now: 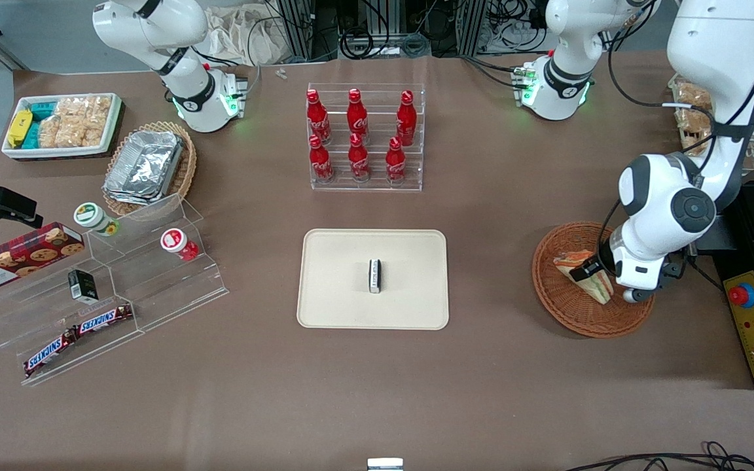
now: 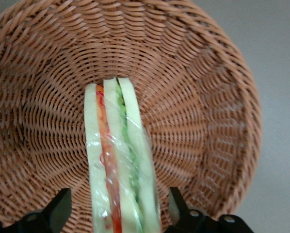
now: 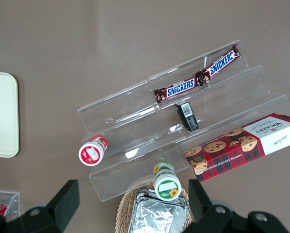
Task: Place sandwich from basket to tray
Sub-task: 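Lower the open left gripper around the wrapped sandwich and close it, then lift the sandwich up out of the basket with the left gripper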
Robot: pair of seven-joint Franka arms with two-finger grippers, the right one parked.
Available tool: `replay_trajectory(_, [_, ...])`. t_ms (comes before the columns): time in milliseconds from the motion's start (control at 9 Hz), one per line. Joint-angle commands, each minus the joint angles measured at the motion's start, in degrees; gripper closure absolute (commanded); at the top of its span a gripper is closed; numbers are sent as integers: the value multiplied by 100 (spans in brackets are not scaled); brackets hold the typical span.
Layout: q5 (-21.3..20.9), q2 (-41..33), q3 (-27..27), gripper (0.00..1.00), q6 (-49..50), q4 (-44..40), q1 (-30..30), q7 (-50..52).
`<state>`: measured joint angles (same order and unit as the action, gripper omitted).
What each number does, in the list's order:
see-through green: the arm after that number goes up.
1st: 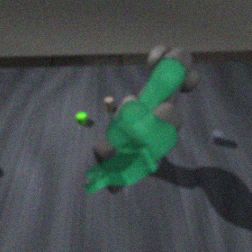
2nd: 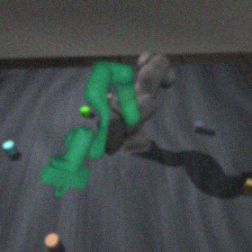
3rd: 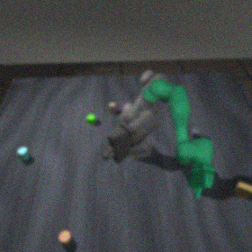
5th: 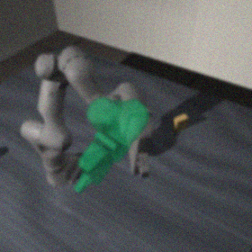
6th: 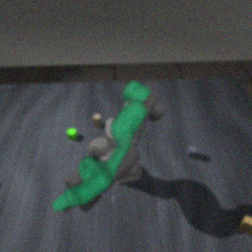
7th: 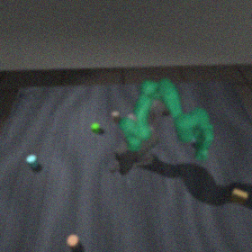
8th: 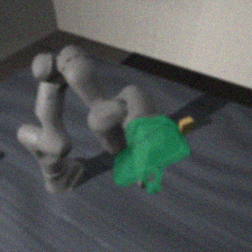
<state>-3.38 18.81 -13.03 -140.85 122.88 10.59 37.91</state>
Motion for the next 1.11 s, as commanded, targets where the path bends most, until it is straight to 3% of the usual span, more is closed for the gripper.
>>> replay_trajectory(0, [-40, -9, 11, 36, -188, 131, 40, 103])
replay_trajectory(111, [-40, -18, 2, 63, -180, 131, 40, 103])
replay_trajectory(222, [-40, -79, 2, 80, -93, 131, 22, 129])
replay_trajectory(333, [-40, -245, -15, 90, 265, 53, -21, 173])
replay_trajectory(444, [-40, -447, -94, 95, 973, -218, -39, 156])
replay_trajectory(1000, [57, -686, -1015, 95, 4781, -3151, -39, 182])
